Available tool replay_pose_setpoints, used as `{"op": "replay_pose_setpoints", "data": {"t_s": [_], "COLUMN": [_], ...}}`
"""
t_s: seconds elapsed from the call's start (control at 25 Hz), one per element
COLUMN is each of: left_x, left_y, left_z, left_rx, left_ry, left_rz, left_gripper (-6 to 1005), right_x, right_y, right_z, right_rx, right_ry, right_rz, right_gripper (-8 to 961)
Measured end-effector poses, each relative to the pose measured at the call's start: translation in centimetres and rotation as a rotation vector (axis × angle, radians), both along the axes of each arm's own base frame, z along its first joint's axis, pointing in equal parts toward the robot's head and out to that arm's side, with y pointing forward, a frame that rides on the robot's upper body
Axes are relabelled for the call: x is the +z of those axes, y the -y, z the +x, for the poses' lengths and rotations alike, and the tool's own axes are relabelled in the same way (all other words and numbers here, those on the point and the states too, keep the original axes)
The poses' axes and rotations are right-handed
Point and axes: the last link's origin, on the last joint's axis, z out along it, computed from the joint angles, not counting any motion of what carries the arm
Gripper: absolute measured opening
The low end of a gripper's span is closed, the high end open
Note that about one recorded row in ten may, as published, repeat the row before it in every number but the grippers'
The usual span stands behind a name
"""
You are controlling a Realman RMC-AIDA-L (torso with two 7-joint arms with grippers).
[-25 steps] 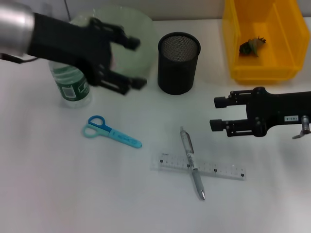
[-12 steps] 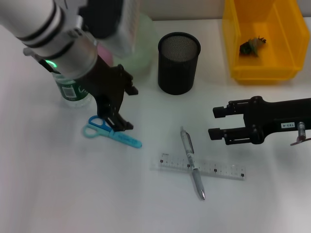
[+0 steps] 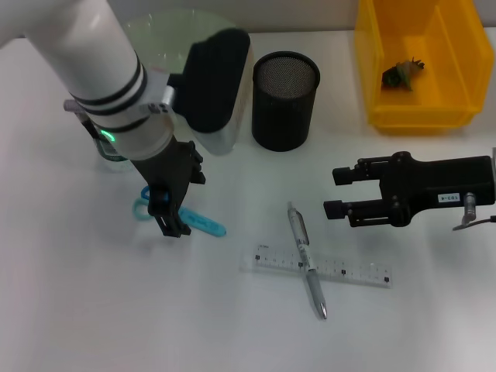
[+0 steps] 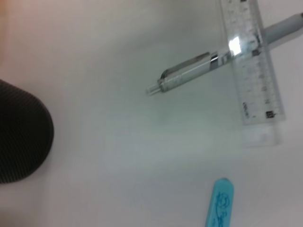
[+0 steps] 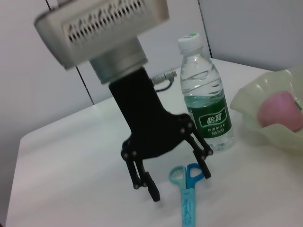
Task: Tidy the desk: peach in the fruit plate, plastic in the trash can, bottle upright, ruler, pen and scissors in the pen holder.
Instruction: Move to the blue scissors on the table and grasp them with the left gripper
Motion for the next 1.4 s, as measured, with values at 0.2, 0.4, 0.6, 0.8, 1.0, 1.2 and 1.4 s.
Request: {"op": "replay_pose_setpoints", "data": {"t_s": [0.2,0.4,0.6,0.8,1.0,1.2,1.4], "left_x": [-0.5,-1.0,-1.0,-1.2,-1.4,-1.7,-1.8], "left_y": [-0.4,-0.4,-0.5,-0.3,-0.4,-0.6,-0.6], "left_z": [-0.6,-0.8,-0.7,-0.7,-0.8,-1.0,-1.1], "left_rx": [-0.013,-0.025,-0.034,-0.046,-0.046,-0.045,-0.050], "left_ry": [-0.010,-0.031,-0.037,-0.064,-0.073,-0.086,-0.088], "left_rz": [0.004,-0.008,-0.010,-0.017,-0.019,-0.025,-0.028], "left_gripper": [763,752,742,696,504,369,298], "right_x": [-0.3,-0.3,-0.3,-0.3,-0.3,-0.3,-0.3], "right_y": [-0.1,-0.2,-0.2,-0.1,-0.1,-0.1,-0.1], "right_z": [-0.2,-0.3,-0.3,-0.2,-0.2,-0.2,-0.3], "right_rx": [0.002,0.003,0.001,-0.002,-0.002,0.000,0.001], "right_ry": [-0.003,-0.002,-0.004,-0.004,-0.005,-0.005,-0.005], "right_rz": [0.002,0.005,0.005,0.005,0.006,0.006,0.007], "right_gripper": [682,681,681,681,681,682,682]}}
